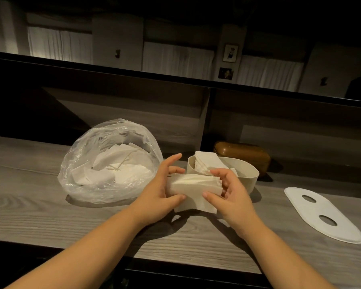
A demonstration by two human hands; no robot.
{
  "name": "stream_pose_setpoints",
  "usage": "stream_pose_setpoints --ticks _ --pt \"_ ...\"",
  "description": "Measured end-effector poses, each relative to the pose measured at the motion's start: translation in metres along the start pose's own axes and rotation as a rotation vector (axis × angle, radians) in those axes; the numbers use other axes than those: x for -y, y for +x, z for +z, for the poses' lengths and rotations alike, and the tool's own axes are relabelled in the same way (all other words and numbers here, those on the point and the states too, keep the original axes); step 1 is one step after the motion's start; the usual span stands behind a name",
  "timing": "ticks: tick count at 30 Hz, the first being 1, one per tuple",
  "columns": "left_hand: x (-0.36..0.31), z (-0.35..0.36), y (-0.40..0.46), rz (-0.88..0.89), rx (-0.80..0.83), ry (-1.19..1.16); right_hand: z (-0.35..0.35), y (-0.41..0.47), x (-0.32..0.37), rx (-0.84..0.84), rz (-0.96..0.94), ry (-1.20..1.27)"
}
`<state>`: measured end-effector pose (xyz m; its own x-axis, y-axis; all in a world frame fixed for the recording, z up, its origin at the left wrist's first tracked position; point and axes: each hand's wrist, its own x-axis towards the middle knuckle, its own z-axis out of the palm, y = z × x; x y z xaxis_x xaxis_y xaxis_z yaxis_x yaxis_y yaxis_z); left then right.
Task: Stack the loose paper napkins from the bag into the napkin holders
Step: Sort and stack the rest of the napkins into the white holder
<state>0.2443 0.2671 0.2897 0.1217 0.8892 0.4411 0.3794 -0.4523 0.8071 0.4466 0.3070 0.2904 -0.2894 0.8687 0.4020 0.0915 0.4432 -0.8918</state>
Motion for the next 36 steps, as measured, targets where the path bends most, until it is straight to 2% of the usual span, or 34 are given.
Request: stream_pose_setpoints --ticks 4,7,9,12,14,16,19,21,25,29,33,35,36 --pt "-0.001 0.000 -0.002 -0.084 0.190 -0.041 0.002 -0.002 0.001 0.145 0.111 -0.122" --pt "-0.006 0.000 -0.003 -0.046 0.297 -0.084 0.002 -0.003 0.002 0.227 0.096 -0.107" --pt "-0.005 -0.001 -0.002 -0.048 0.270 -0.073 0.004 -0.003 0.002 0.256 0.100 -0.152" --pt "0.002 -0.001 0.000 -0.088 0.061 -0.009 0.002 0.000 0.001 0.100 0.146 -0.117" --pt "0.005 -0.002 0.001 -0.136 -0.017 0.020 0.000 0.000 0.000 0.074 0.185 -0.140" --pt "0.005 -0.002 0.000 -0.130 0.011 0.014 0.000 -0.001 0.001 0.123 0.165 -0.185" --pt "0.001 0.000 0.000 -0.089 0.167 0.011 0.005 -0.004 0.004 0.175 0.136 -0.182" --pt "-0.003 0.001 -0.001 -0.100 0.205 0.022 0.006 -0.003 0.002 0.153 0.127 -0.248" --pt "0.002 -0.001 0.003 -0.063 0.007 0.006 -0.002 0.002 0.000 -0.018 0.097 -0.125" --pt "0.002 0.002 0.003 -0.164 0.124 -0.006 -0.001 0.002 0.002 0.083 0.187 -0.246" --pt "-0.002 0.001 0.000 -0.129 0.253 -0.008 -0.002 -0.001 0.006 0.187 0.150 -0.100" --pt "-0.004 0.001 -0.001 -0.134 0.281 -0.017 -0.001 -0.003 0.007 0.254 0.152 -0.142" --pt "-0.003 0.002 0.000 -0.134 0.255 -0.015 -0.002 -0.002 0.007 0.235 0.154 -0.161"
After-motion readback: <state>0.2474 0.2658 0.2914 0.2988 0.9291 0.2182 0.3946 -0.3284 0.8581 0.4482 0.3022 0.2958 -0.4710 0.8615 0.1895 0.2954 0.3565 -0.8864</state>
